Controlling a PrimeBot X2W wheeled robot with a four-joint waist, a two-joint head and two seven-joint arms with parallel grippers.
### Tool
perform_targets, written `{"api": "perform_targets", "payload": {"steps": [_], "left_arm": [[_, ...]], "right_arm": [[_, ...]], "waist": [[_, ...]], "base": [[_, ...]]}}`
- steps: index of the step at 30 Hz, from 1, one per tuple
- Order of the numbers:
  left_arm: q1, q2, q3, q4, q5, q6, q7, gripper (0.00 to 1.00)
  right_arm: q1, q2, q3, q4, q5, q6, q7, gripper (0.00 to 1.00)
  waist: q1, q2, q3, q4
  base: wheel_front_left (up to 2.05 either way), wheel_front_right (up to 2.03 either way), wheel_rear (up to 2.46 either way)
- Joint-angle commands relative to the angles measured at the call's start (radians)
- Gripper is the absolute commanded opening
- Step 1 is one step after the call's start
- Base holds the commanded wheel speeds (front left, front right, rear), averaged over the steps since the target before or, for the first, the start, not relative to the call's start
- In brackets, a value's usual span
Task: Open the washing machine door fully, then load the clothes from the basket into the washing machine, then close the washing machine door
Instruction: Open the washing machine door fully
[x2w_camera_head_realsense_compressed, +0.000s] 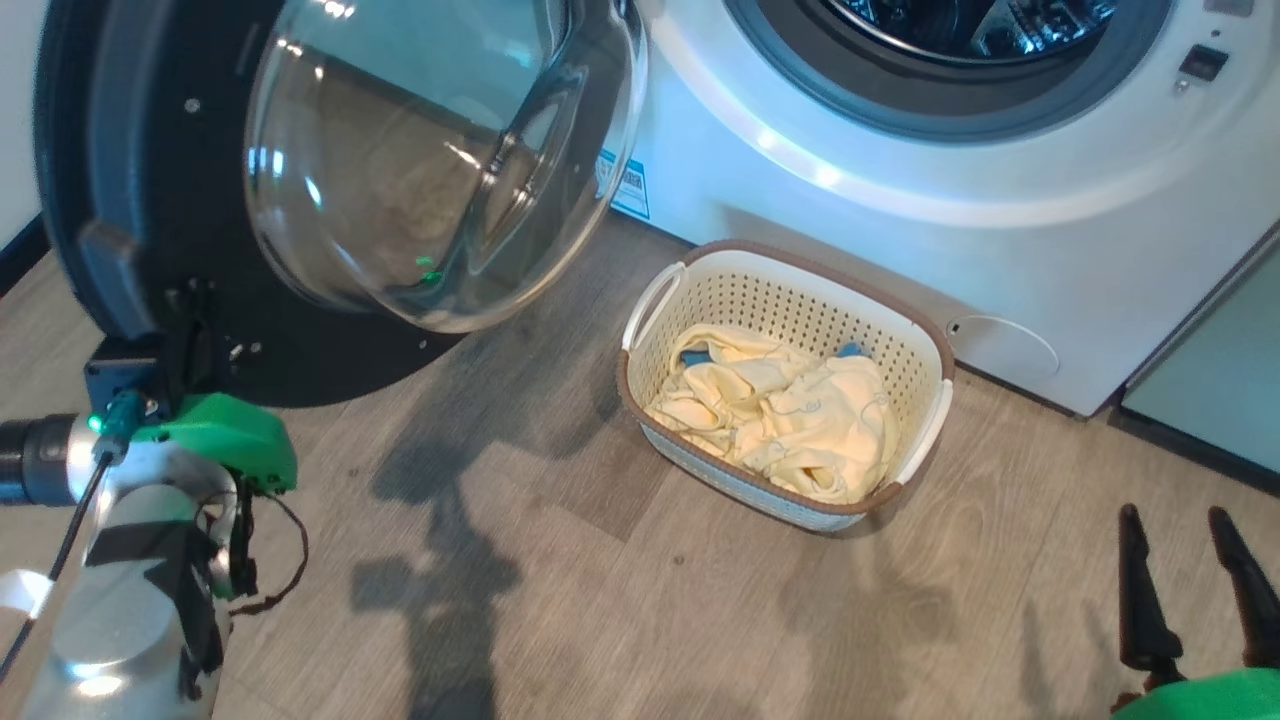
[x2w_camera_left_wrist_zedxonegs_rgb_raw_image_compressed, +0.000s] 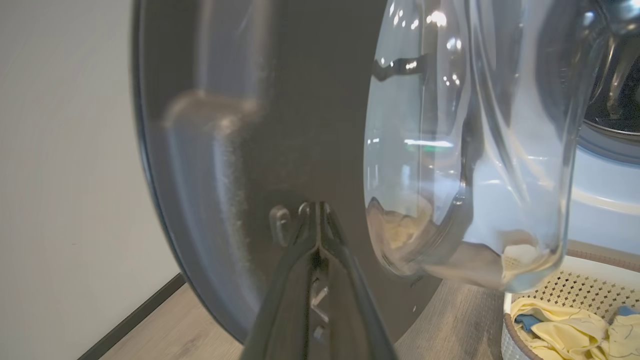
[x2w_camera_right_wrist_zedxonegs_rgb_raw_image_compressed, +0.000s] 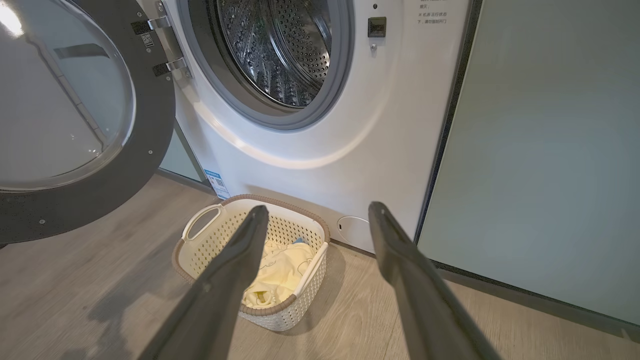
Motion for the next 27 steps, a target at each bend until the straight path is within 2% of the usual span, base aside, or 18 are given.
{"api": "perform_targets", "payload": {"steps": [1,7,14,27], "left_arm": [[-0.059,0.040,0.053,-0.019,0.011,0.000,-0.006,0.00],[-0.079,0.039,0.088,0.014,0.036,-0.018,-0.006,0.00],[-0.083,0.019,0.127,0.030,0.051,-0.015,-0.006,0.00],[0.025,-0.051,0.219,-0.113,0.049,-0.017,-0.006,0.00]], "right_arm": [[-0.048,-0.022,0.015,-0.040,-0.007,-0.003,0.001,1.00],[-0.056,-0.026,0.013,-0.051,-0.010,-0.003,0.014,1.00],[-0.071,-0.027,0.021,-0.051,-0.013,-0.003,0.017,1.00],[-0.089,-0.010,0.028,-0.015,-0.009,-0.003,-0.022,1.00]], "waist": [[0.0000,0.0000,0.006,-0.002],[0.0000,0.0000,0.022,-0.006],[0.0000,0.0000,0.027,-0.012],[0.0000,0.0000,0.002,-0.037]], "base": [[0.00,0.00,0.00],[0.00,0.00,0.00],[0.00,0.00,0.00],[0.00,0.00,0.00]]}}
